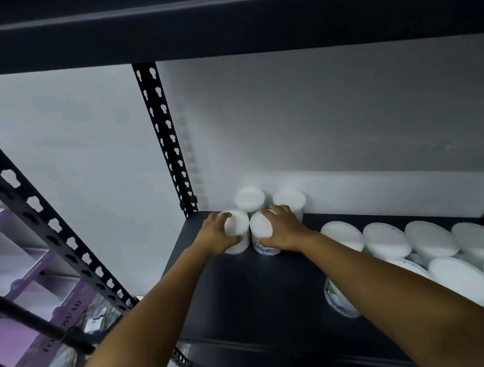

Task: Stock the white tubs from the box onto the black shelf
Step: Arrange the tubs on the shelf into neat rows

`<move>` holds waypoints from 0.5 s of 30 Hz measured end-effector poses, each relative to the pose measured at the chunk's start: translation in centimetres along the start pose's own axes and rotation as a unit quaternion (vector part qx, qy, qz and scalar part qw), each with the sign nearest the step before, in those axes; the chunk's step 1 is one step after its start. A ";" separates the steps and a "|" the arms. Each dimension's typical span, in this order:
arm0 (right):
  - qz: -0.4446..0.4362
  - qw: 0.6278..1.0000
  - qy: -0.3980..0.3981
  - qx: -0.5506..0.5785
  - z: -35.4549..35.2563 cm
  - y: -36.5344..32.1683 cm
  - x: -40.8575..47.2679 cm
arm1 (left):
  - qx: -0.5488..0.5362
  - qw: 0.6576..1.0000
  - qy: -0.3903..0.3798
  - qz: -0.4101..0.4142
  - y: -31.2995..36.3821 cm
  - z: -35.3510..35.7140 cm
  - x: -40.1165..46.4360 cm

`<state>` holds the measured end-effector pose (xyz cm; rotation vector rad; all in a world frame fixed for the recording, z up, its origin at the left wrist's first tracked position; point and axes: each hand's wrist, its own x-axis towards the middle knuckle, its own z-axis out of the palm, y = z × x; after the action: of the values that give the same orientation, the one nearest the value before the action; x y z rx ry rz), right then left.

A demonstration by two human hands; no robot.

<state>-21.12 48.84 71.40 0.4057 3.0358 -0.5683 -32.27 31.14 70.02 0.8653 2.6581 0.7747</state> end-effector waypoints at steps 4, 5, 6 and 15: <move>0.006 1.000 -0.004 0.007 0.1 1.1 -1.1 | -0.005 1.000 0.015 0.012 -0.2 0.7 -0.9; 0.010 1.000 -0.006 0.007 0.1 1.3 -1.5 | -0.003 1.000 0.019 0.019 -0.1 0.9 -1.2; 0.016 1.000 -0.007 0.007 0.0 1.5 -1.8 | -0.001 0.999 0.023 0.026 0.1 1.1 -1.6; 0.031 0.998 0.039 -0.023 -0.2 2.9 -4.5 | -0.003 0.997 0.038 0.070 2.3 3.0 -3.5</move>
<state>-16.06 50.40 70.89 0.5301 3.0912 -0.4894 -27.33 31.83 69.00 1.0489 2.6826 0.8636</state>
